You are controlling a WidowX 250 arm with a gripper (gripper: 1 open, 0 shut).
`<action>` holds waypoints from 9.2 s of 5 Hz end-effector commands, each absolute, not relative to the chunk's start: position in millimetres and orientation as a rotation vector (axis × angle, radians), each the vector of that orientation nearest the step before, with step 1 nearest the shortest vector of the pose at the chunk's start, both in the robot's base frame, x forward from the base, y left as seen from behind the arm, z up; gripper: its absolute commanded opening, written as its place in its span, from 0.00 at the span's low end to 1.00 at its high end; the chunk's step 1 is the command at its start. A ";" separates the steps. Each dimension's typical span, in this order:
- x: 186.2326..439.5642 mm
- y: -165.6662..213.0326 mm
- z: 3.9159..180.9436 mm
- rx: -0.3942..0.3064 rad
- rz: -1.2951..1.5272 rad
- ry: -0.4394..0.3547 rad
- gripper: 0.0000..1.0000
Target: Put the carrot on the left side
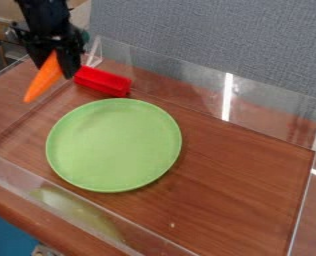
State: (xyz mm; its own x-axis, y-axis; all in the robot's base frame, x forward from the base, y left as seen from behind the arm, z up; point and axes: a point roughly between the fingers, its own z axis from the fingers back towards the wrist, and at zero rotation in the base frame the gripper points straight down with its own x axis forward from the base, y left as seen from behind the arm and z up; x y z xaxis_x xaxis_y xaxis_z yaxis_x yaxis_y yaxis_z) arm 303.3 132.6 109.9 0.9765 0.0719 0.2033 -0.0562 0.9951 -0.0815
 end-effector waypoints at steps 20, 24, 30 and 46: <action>307.6 189.5 101.2 0.026 0.162 -0.283 1.00; 316.3 196.8 79.9 0.028 0.036 -0.276 1.00; 312.5 192.2 59.2 0.017 -0.069 -0.243 1.00; 342.4 196.1 114.9 -0.064 -0.206 -0.249 1.00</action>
State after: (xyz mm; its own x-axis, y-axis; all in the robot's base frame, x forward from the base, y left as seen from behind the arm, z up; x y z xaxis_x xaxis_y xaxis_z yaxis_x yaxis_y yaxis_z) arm 341.9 190.0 74.9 0.9652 -0.1931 0.1762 0.2148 0.9701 -0.1133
